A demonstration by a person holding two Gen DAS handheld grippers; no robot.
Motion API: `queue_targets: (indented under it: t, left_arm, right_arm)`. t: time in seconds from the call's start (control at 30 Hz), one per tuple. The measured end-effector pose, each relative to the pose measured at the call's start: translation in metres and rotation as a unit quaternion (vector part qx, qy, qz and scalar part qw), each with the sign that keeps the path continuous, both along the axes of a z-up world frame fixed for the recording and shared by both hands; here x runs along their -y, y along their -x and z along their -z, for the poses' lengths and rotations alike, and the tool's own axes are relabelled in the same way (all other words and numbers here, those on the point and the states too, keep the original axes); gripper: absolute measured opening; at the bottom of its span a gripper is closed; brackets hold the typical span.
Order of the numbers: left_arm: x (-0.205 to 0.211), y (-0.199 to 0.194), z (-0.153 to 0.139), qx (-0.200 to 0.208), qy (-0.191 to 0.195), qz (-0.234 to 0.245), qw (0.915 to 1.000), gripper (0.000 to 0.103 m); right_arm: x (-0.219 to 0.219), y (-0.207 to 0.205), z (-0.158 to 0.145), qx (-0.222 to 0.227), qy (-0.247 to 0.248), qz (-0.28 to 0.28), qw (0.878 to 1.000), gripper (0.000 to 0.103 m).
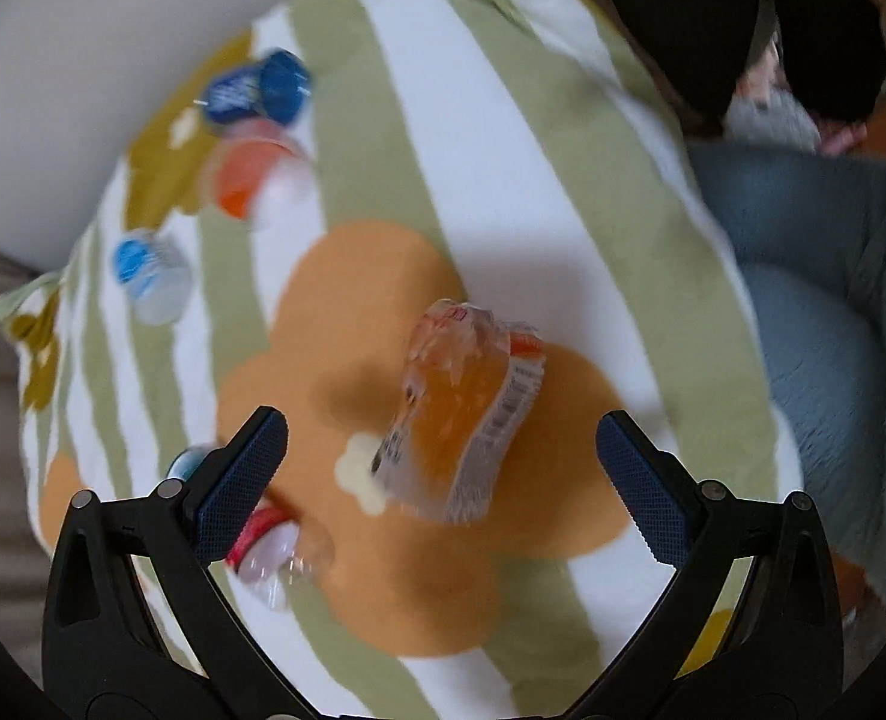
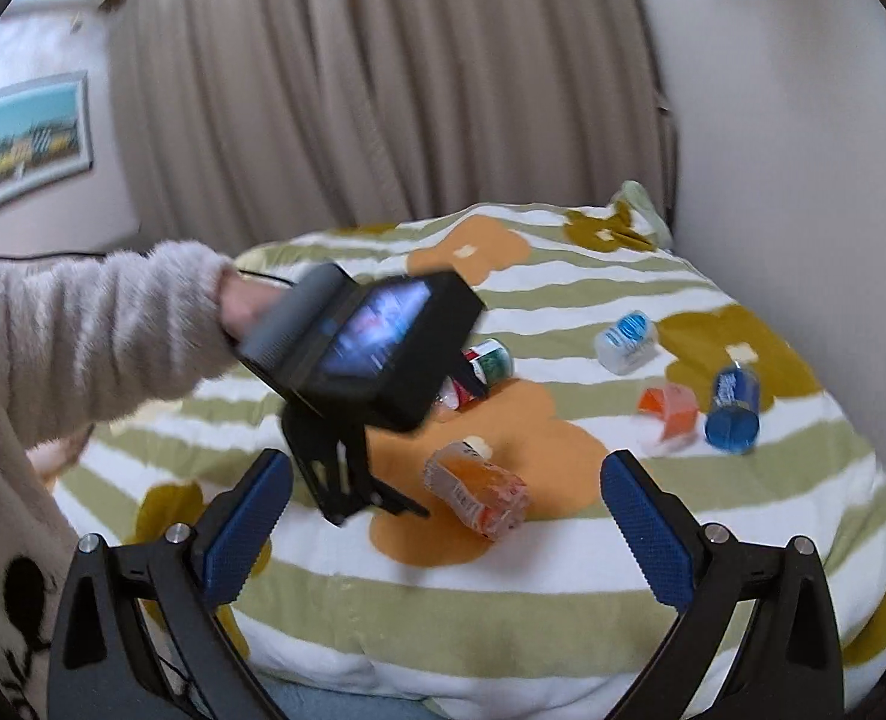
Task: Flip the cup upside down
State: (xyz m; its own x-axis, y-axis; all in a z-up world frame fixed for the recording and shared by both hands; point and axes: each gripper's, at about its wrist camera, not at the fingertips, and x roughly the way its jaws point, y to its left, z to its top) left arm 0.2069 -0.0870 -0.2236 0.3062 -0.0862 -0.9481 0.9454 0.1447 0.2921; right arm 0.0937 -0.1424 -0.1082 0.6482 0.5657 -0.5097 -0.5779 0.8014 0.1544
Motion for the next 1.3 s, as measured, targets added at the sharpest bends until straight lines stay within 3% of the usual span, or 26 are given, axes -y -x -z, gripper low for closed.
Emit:
queue_targets:
  t: [0.1, 0.27, 0.33, 0.47, 0.57, 0.63, 0.7, 0.8, 0.9, 1.03, 1.2, 1.27, 1.3]
  left_arm:
    - [0.006, -0.006, 0.018, -0.021, -0.022, 0.003, 0.9995, 0.101]
    - [0.010, -0.017, 0.036, -0.032, -0.046, -0.008, 0.9984, 0.084]
    - [0.011, -0.023, 0.043, -0.044, -0.055, -0.017, 0.9974, 0.063]
    - [0.011, -0.031, 0.044, -0.055, -0.054, -0.048, 0.9958, 0.061]
    - [0.009, -0.040, 0.037, -0.068, -0.033, -0.100, 0.9922, 0.061]
    - [0.005, -0.045, 0.030, -0.081, -0.015, -0.150, 0.9853, 0.061]
    - [-0.004, -0.051, 0.022, -0.095, 0.009, -0.226, 0.9695, 0.061]
    - [-0.022, -0.054, 0.012, -0.152, 0.071, -0.325, 0.9309, 0.061]
    - [-0.044, -0.060, 0.010, -0.186, 0.137, -0.417, 0.8790, 0.061]
    - [-0.055, -0.058, 0.015, -0.167, 0.185, -0.470, 0.8469, 0.061]
    - [-0.070, -0.058, 0.037, -0.185, 0.222, -0.533, 0.7956, 0.061]
    - [-0.075, -0.061, 0.040, -0.189, 0.227, -0.550, 0.7813, 0.061]
    - [-0.077, -0.062, 0.041, -0.191, 0.226, -0.552, 0.7793, 0.061]
  right_arm:
    - [0.004, -0.003, 0.006, -0.010, -0.004, 0.020, 1.000, 0.103]
    - [0.021, -0.001, 0.015, -0.017, -0.010, 0.023, 1.000, 0.103]
    - [0.024, -0.002, 0.021, -0.022, -0.012, 0.024, 0.999, 0.103]
    - [0.027, 0.003, 0.023, -0.025, -0.018, 0.026, 0.999, 0.103]
    - [0.028, 0.002, 0.023, -0.025, -0.022, 0.027, 0.999, 0.103]
    - [0.029, 0.004, 0.021, -0.021, -0.022, 0.027, 0.999, 0.103]
    - [0.028, 0.004, 0.021, -0.020, -0.021, 0.029, 0.999, 0.103]
    - [0.025, 0.002, 0.025, -0.027, -0.017, 0.038, 0.999, 0.103]
    - [0.025, -0.001, 0.032, -0.036, -0.019, 0.048, 0.998, 0.103]
    - [0.025, -0.001, 0.039, -0.050, -0.024, 0.057, 0.997, 0.103]
    - [0.026, 0.004, 0.039, -0.053, -0.028, 0.053, 0.997, 0.103]
    - [0.026, 0.005, 0.038, -0.053, -0.029, 0.052, 0.997, 0.103]
    - [0.027, 0.007, 0.038, -0.052, -0.030, 0.051, 0.997, 0.103]
